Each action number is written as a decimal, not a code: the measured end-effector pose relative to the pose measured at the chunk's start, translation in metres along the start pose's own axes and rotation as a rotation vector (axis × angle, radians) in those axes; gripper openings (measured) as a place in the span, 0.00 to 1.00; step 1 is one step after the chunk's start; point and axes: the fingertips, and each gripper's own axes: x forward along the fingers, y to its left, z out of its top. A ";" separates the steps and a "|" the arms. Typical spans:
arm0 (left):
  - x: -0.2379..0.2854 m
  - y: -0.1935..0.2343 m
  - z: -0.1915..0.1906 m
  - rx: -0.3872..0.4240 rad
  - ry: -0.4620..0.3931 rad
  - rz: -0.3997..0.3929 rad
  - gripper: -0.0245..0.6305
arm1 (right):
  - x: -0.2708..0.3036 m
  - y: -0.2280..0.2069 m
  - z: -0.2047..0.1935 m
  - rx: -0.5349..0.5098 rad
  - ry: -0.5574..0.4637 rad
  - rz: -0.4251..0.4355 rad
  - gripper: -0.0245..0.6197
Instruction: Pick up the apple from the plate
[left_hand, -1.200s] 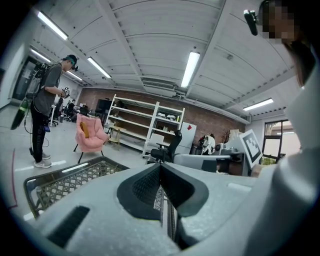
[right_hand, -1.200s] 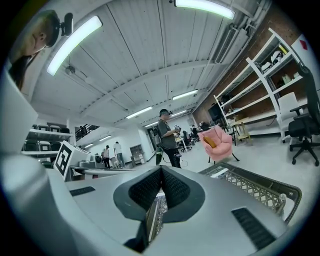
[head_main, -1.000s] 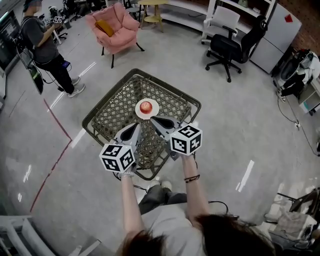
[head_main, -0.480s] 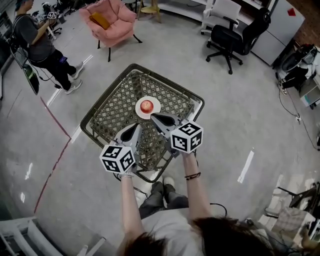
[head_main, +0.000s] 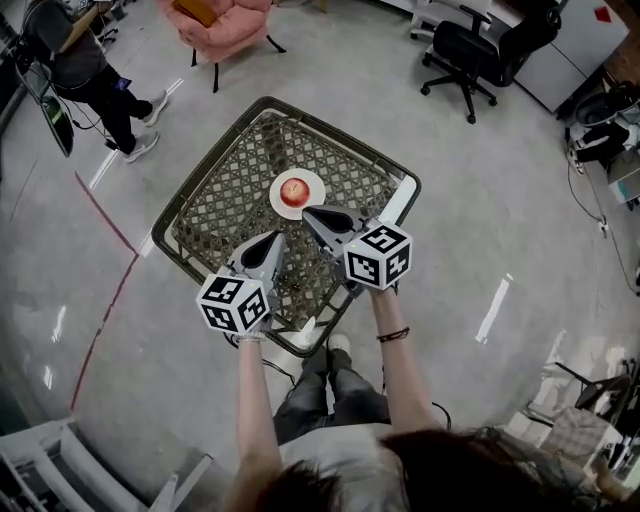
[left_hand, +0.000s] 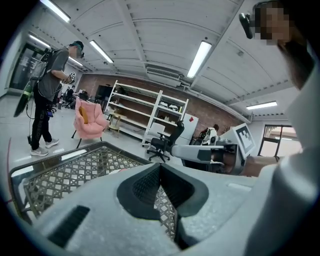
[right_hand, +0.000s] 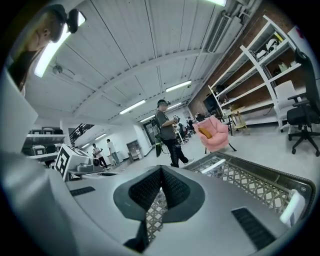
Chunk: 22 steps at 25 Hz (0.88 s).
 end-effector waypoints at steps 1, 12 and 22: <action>0.003 0.004 -0.003 0.001 0.003 0.000 0.05 | 0.003 -0.004 -0.003 0.001 0.001 0.001 0.05; 0.025 0.032 -0.024 -0.015 0.024 -0.001 0.05 | 0.018 -0.029 -0.027 0.024 0.021 -0.002 0.05; 0.052 0.047 -0.042 0.006 0.060 -0.015 0.05 | 0.032 -0.058 -0.051 0.036 0.051 -0.003 0.05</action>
